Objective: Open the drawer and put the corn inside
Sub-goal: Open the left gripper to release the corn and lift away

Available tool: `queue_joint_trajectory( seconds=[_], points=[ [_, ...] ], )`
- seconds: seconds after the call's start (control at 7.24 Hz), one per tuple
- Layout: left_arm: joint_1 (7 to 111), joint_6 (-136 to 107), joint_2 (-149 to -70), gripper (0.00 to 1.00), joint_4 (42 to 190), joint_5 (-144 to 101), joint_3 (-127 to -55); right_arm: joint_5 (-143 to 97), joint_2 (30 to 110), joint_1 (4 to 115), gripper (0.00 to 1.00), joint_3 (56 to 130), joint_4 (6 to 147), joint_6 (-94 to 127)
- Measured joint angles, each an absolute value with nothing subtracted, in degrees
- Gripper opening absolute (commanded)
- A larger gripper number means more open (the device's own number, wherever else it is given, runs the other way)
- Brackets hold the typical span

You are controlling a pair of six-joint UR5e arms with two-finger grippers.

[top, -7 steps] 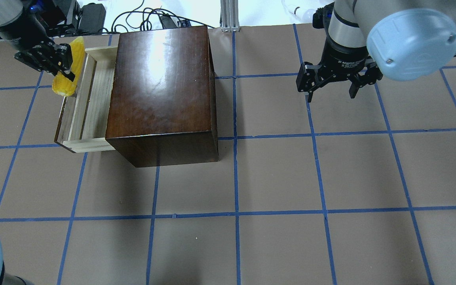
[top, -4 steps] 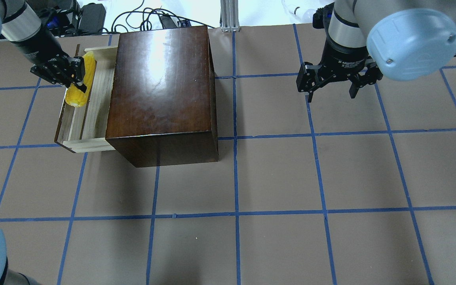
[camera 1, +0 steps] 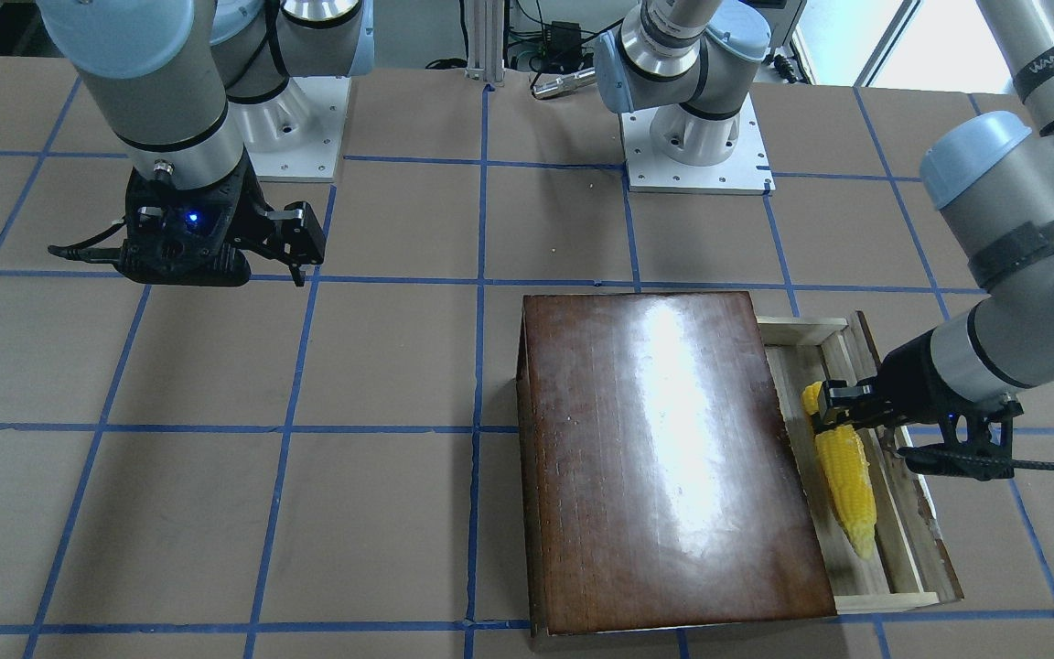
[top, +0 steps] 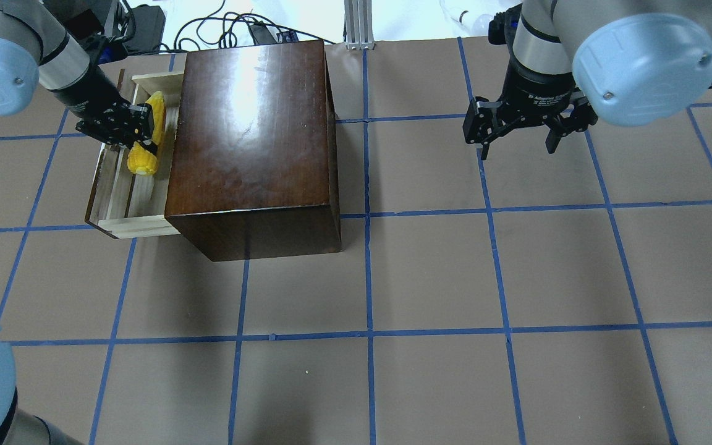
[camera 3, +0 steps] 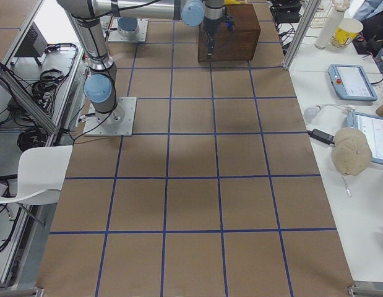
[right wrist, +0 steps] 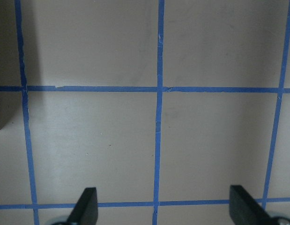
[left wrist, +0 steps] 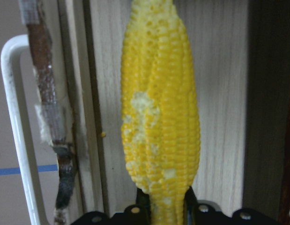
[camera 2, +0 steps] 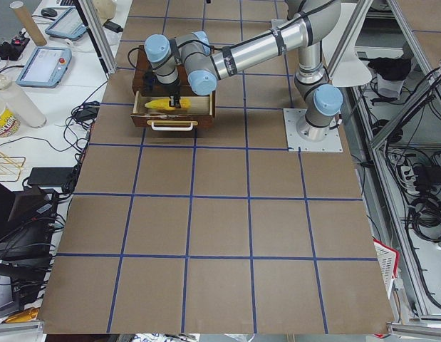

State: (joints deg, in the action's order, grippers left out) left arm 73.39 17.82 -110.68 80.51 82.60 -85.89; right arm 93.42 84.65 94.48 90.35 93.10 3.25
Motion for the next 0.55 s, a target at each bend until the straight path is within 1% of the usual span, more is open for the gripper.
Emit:
queue_joint_trajectory(
  seconds=[0.14,0.55],
  points=[
    [73.4,17.9,-110.8,0.99,80.4,82.4,-85.8,93.4,84.7,94.5,1.00,90.4,93.1,3.3],
    [73.3,17.9,-110.9,1.00,80.3,82.5,-85.5,93.4,84.7,94.5,1.00,90.4,93.1,3.3]
  ],
)
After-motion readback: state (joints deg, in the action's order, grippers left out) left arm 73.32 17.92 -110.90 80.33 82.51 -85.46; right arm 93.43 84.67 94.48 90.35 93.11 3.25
